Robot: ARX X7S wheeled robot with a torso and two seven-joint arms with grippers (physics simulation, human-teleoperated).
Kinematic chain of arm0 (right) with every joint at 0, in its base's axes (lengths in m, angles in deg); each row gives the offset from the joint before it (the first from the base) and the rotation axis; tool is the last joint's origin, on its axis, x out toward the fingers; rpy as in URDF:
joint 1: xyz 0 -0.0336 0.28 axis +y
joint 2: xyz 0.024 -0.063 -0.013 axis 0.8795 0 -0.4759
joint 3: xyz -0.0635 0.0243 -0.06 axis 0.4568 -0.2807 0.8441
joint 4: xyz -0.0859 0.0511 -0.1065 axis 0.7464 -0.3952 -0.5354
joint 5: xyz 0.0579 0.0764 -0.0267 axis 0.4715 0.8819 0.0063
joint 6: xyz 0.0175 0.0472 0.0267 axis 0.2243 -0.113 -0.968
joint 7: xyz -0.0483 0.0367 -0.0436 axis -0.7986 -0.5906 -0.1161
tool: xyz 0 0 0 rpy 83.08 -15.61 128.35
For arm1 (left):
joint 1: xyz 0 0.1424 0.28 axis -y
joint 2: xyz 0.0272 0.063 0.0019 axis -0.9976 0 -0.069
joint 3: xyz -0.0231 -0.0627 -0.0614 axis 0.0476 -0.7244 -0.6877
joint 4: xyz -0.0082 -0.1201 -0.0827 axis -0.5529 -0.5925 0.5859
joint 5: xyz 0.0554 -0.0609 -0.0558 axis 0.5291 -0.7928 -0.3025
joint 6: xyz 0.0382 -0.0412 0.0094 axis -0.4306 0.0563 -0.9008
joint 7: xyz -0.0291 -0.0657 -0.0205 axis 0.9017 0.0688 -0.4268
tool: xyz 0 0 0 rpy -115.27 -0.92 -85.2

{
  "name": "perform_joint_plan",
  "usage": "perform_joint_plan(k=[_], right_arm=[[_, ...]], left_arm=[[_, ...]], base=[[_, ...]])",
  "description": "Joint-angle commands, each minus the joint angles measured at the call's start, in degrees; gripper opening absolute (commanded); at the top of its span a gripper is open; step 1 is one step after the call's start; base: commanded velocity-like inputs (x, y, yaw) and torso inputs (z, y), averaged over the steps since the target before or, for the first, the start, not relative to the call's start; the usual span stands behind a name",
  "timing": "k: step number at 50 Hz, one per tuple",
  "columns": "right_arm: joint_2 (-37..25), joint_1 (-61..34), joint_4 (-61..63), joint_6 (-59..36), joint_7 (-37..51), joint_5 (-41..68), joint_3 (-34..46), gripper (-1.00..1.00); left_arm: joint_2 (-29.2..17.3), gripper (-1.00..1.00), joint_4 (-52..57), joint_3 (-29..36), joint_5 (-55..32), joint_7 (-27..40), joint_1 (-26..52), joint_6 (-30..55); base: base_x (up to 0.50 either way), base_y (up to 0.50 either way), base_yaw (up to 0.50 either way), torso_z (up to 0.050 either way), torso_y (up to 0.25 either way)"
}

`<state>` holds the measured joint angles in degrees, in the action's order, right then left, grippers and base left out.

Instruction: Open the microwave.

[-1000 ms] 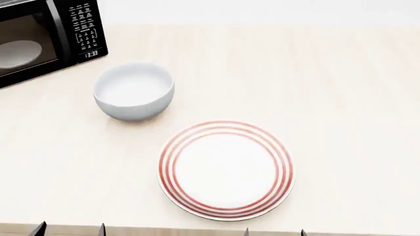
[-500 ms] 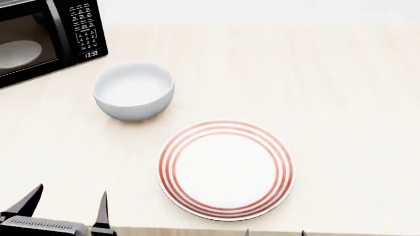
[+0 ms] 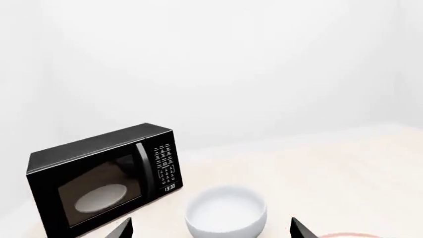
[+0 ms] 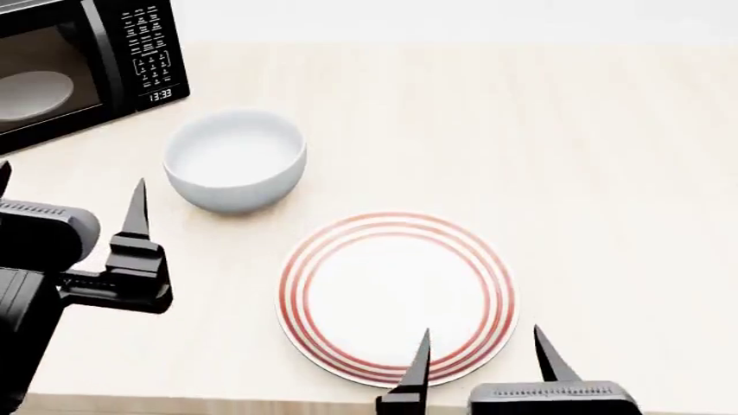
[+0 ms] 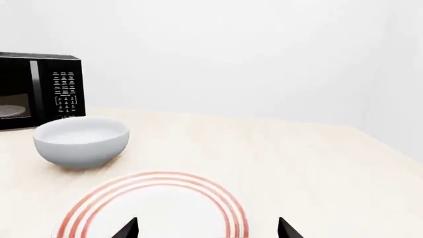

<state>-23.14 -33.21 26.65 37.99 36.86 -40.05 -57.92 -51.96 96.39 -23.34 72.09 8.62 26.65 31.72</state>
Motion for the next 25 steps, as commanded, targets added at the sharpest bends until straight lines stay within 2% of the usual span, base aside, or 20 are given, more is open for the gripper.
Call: perform_joint_plan(k=[1,2,8,14,21,25], right_arm=[[-1.3,-7.4,14.4,-17.5,0.0,1.3,0.6,1.0],[-1.5,-8.2,15.1,-18.7,-0.2,1.4,0.7,1.0],[-2.0,-13.7,18.9,-24.5,-1.1,2.6,1.5,1.0],[-1.9,-17.7,18.5,-25.3,-0.8,2.4,2.0,1.0],[-1.8,-21.3,17.3,-24.1,-0.6,2.5,2.0,1.0],[-2.5,-22.3,16.5,-23.4,-0.4,1.8,2.7,1.0]], left_arm=[[-1.4,1.0,2.0,-5.3,-0.9,-1.8,8.5,9.9],[-3.0,1.0,2.6,-4.1,-0.8,-2.2,8.4,9.1],[-3.1,1.0,3.3,-7.2,-0.8,-2.1,8.6,11.1],[-3.6,1.0,5.0,-9.1,-1.0,-2.4,7.8,11.7],[-4.7,1.0,4.0,-7.0,-0.4,-1.6,6.1,8.6],[-5.7,1.0,4.2,-5.2,-0.2,-1.4,6.3,9.7]], base=[[0.0,0.0,0.0,0.0,0.0],[0.0,0.0,0.0,0.0,0.0],[0.0,0.0,0.0,0.0,0.0],[0.0,0.0,0.0,0.0,0.0],[0.0,0.0,0.0,0.0,0.0],[0.0,0.0,0.0,0.0,0.0]])
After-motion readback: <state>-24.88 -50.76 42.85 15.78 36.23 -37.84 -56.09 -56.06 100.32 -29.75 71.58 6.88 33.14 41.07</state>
